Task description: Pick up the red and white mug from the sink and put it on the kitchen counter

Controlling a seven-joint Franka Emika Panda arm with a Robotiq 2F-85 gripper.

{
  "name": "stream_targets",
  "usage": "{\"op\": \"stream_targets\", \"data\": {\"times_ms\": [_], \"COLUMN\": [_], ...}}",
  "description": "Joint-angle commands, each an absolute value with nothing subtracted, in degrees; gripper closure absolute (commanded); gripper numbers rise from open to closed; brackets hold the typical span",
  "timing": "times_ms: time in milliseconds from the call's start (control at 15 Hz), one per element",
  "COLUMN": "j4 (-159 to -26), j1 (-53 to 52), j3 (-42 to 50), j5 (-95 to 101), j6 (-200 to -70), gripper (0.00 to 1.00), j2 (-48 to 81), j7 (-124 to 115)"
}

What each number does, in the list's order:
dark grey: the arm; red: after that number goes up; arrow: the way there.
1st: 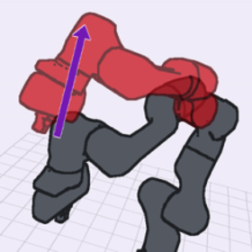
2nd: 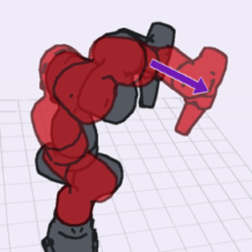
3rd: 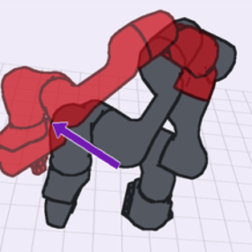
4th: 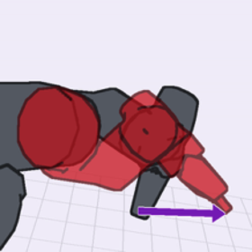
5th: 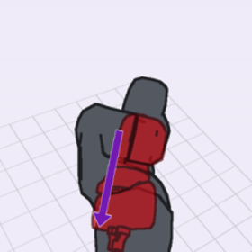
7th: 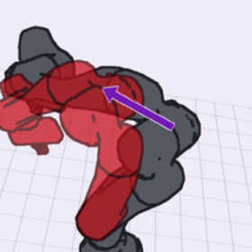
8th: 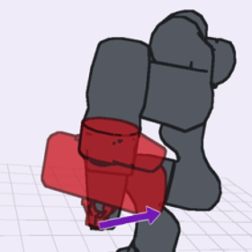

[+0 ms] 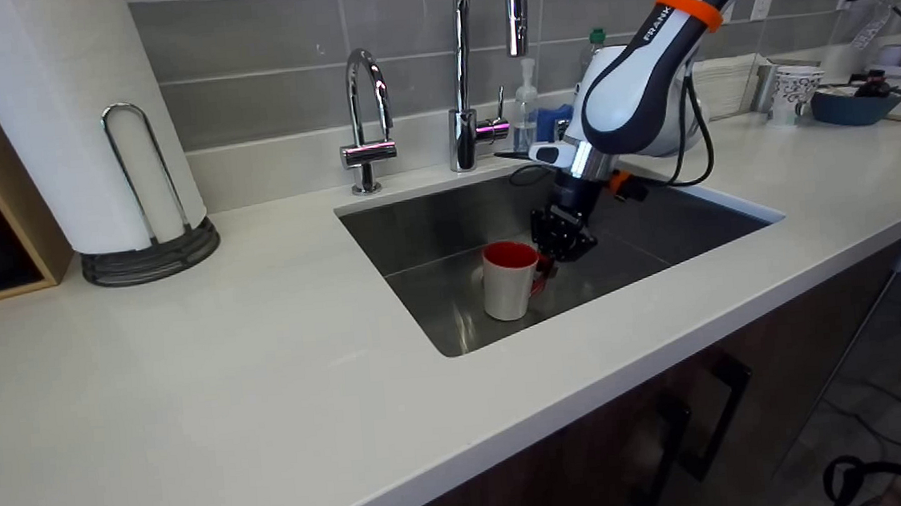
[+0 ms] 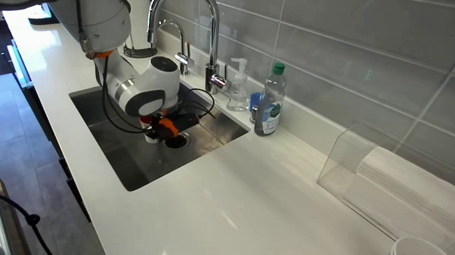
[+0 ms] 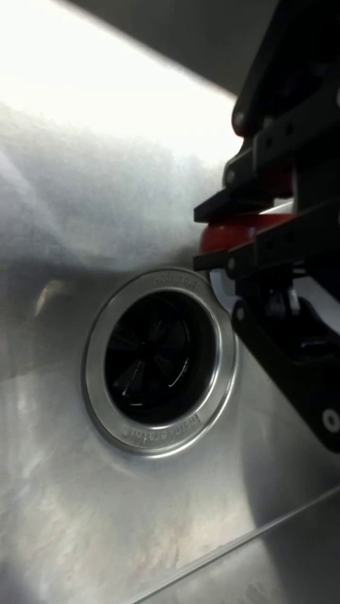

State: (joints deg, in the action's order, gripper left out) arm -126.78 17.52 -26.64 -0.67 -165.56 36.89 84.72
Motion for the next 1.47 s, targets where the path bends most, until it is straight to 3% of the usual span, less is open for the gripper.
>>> {"op": "stream_targets", "data": {"times_ms": [0, 800, 867, 933, 1400], "j4": [-126.87, -126.75, -126.68, -126.57, -125.48], "j1": [11.74, -2.12, -2.31, -2.55, -3.66], "j3": [-21.47, -10.59, -10.65, -10.57, -10.2], "j5": [0.79, 6.69, 7.12, 7.65, 11.19], "j6": [-165.34, -167.33, -167.01, -166.9, -166.32], "gripper": [0.95, 0.95, 0.53, 0.53, 0.05], "j2": [35.44, 33.5, 33.41, 33.39, 33.38], "j7": [80.3, 62.34, 61.52, 60.71, 57.06]}}
